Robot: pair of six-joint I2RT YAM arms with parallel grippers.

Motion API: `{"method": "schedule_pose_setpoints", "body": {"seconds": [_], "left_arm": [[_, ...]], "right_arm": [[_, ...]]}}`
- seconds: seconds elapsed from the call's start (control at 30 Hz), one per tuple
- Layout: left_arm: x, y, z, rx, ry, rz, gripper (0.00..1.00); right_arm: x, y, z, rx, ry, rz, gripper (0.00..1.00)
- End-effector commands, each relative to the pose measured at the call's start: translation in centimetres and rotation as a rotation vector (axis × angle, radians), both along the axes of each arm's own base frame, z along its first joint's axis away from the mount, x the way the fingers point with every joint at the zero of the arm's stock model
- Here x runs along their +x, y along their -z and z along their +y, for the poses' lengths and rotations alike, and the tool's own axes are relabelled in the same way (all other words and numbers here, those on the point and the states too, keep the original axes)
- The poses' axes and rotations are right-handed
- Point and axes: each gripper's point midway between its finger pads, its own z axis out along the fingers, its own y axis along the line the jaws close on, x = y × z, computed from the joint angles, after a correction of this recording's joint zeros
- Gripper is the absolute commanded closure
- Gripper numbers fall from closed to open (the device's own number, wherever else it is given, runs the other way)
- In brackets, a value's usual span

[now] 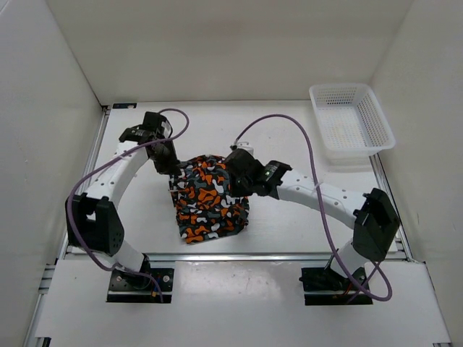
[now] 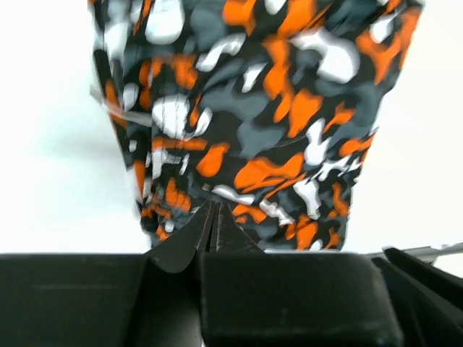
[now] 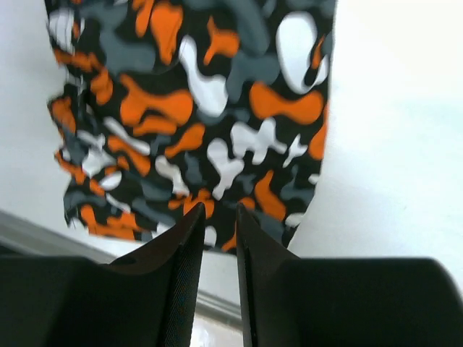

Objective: Fold and stack the shorts
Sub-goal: Fold the shorts

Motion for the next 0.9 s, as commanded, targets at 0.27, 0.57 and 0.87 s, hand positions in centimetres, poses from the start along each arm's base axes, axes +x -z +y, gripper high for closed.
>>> {"method": "schedule_pose_setpoints", "body": {"seconds": [0.27, 0.57, 0.87], "left_arm": [[-5.4, 6.2, 1.2, 0.039, -0.056, 0.151, 0.90], [-1.9, 12.5, -0.2, 0.109, -0.020, 0.277, 0.90], [4.0, 13.6, -6.9, 0.108, 0.110, 0.242, 0.90]], "right_arm": [[-3.7, 12.7, -1.9, -0.199, -0.012, 0.219, 0.74], [-4.0, 15.8, -5.8, -0.208, 0.206, 0.385, 0.74], [-2.1, 14.6, -8.5, -0.184, 0.347, 0.351, 0.74]]}}
